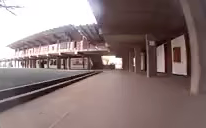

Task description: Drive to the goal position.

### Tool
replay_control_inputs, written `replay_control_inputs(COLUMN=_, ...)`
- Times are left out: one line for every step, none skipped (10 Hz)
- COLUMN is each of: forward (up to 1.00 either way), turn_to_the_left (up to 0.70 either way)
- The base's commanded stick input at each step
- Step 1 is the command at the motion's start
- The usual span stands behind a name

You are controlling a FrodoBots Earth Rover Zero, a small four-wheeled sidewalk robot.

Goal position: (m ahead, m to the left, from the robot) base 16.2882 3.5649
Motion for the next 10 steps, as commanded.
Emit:
replay_control_inputs(forward=0.50, turn_to_the_left=0.00)
replay_control_inputs(forward=0.50, turn_to_the_left=0.00)
replay_control_inputs(forward=0.50, turn_to_the_left=0.00)
replay_control_inputs(forward=0.50, turn_to_the_left=0.00)
replay_control_inputs(forward=0.50, turn_to_the_left=0.00)
replay_control_inputs(forward=0.50, turn_to_the_left=0.00)
replay_control_inputs(forward=0.50, turn_to_the_left=0.00)
replay_control_inputs(forward=0.50, turn_to_the_left=0.00)
replay_control_inputs(forward=0.50, turn_to_the_left=0.00)
replay_control_inputs(forward=0.50, turn_to_the_left=0.00)
